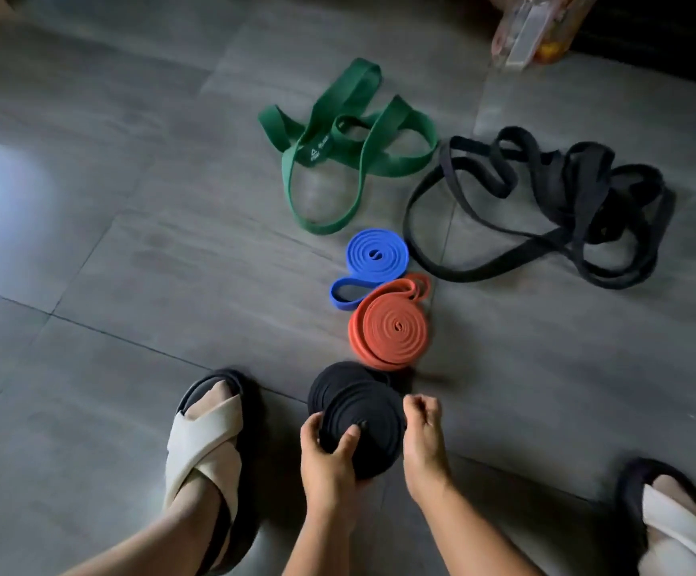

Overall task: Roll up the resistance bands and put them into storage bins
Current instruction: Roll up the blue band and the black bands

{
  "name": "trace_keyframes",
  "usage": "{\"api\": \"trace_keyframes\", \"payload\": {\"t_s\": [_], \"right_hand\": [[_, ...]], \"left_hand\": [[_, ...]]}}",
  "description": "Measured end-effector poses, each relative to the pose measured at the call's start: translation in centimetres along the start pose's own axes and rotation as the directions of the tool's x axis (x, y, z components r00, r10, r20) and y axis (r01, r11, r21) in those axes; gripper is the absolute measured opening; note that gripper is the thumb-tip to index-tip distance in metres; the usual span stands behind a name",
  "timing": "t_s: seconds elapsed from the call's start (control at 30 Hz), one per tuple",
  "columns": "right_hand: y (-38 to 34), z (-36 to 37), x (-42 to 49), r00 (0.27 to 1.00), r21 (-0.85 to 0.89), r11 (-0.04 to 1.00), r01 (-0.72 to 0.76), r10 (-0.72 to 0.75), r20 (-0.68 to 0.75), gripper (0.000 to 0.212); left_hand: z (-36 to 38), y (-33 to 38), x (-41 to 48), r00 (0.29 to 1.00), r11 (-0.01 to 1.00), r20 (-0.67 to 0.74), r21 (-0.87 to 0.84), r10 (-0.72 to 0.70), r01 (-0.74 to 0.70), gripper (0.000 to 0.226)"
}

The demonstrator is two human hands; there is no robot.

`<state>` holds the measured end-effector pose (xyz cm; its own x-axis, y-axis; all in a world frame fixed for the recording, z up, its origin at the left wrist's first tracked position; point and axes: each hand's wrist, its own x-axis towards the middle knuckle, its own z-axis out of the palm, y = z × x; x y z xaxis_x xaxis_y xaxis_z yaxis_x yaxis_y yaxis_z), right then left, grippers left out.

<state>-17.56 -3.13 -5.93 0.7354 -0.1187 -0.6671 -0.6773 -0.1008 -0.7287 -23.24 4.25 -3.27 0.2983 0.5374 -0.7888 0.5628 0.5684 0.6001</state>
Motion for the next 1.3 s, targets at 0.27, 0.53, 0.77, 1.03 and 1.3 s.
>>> {"api": "trace_keyframes", "payload": {"t_s": [0.27,0.53,0.77,1.03,1.3], "right_hand": [[2.6,3.7,3.3,0.952,-0.302,0.906,0.296,-0.308,0.009,0.032],[2.6,3.2,4.0,0.889,-0.424,0.799,0.427,-0.457,0.033,0.032],[3.5,3.6,4.0,0.897,-0.47,0.798,0.378,-0.441,-0.029,0.035],[3.2,3.2,3.7,0.897,-0.52,0.767,0.377,-0.443,-0.002,0.047],[-3.1,-2.6,8.9,0.872,-0.378,0.831,0.407,-0.477,-0.11,0.04]], "left_hand": [[1.0,0.4,4.6,0.965,0.945,-0.219,0.318,0.147,-0.072,0.032],[2.1,0.1,3.6,0.976,0.929,-0.201,0.37,0.088,-0.007,0.042],[1.3,-0.4,4.0,0.96,0.78,-0.199,0.625,0.196,-0.03,0.052],[1.6,-0.8,3.8,0.96,0.768,-0.037,0.609,0.278,-0.199,0.11],[3.3,2.3,4.3,0.829,0.635,0.048,0.619,0.557,-0.462,0.097]]}}
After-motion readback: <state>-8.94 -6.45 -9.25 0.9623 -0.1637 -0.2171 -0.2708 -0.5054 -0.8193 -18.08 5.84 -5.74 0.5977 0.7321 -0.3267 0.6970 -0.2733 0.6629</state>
